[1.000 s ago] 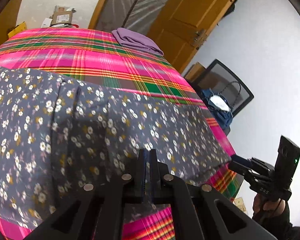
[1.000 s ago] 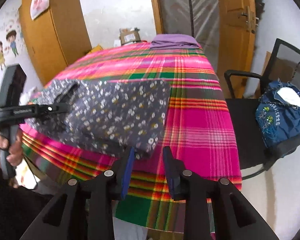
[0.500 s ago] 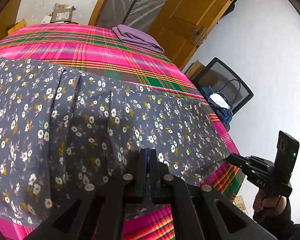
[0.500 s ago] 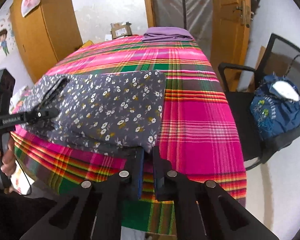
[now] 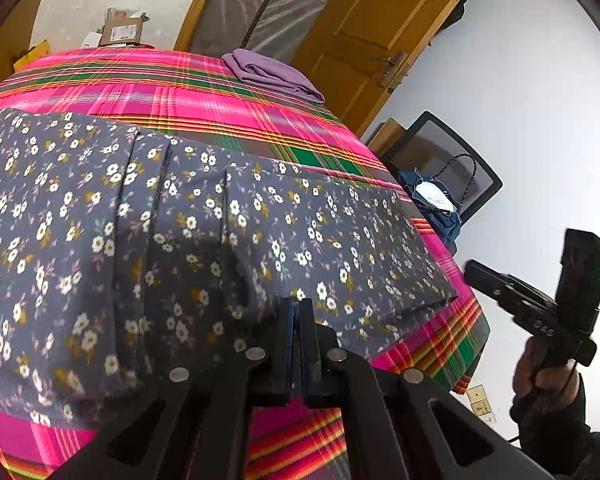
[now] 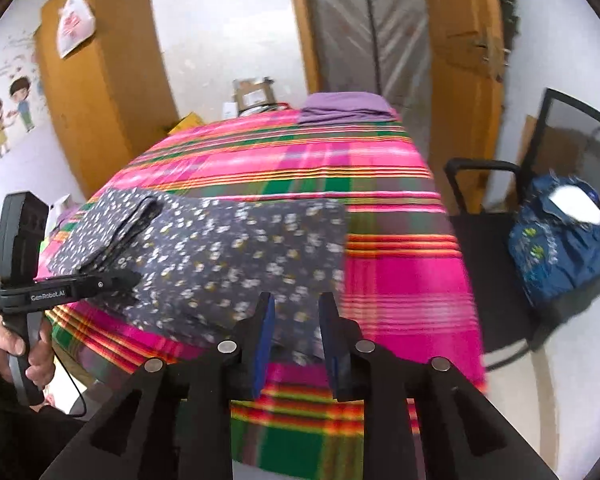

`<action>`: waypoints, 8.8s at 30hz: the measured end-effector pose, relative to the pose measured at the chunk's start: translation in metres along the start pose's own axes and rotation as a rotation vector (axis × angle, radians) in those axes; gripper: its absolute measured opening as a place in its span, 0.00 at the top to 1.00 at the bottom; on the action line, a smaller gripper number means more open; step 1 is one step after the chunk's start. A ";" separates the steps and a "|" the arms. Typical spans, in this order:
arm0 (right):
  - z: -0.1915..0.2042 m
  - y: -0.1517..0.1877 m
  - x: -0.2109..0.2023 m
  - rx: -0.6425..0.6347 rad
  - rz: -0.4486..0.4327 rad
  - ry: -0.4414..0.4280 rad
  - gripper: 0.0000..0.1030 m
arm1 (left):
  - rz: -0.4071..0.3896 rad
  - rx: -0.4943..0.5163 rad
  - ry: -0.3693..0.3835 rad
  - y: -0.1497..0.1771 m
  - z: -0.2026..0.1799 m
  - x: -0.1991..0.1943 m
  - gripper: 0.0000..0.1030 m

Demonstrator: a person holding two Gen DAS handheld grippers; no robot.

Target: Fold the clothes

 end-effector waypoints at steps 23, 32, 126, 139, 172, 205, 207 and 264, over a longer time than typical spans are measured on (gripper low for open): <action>-0.004 0.000 0.021 0.050 0.049 -0.011 0.77 | -0.092 -0.037 -0.068 -0.026 0.012 -0.017 0.79; -0.010 -0.003 0.016 0.087 0.028 -0.020 0.77 | -0.067 -0.034 -0.111 -0.032 0.019 0.003 0.78; 0.079 -0.018 0.095 -0.093 0.139 -0.141 0.85 | -0.061 -0.042 -0.032 -0.005 0.015 -0.003 0.94; 0.105 -0.048 0.122 -0.112 0.132 -0.109 0.82 | -0.068 -0.016 -0.045 -0.001 0.012 -0.006 0.94; -0.029 -0.021 0.019 0.192 0.038 -0.108 0.74 | -0.084 0.001 -0.073 -0.006 0.012 -0.023 0.94; -0.073 -0.007 0.044 0.665 0.344 -0.391 0.56 | -0.062 0.003 -0.041 -0.003 0.014 -0.006 0.94; -0.069 -0.008 0.045 0.656 0.323 -0.383 0.56 | -0.064 0.003 -0.038 -0.003 0.014 -0.007 0.94; 0.041 -0.086 -0.007 0.329 0.035 -0.533 0.87 | -0.134 -0.024 -0.131 -0.011 0.023 -0.050 0.94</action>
Point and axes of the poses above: each gripper's, at about its wrist camera, not at the fingertips, and x roughly the way its jaws point, z to its left, y to its underside, the point moved 2 cm from there along x, roughly the way its jaws point, and after that the axes turned 11 degrees about x, right-handed, at the moved point
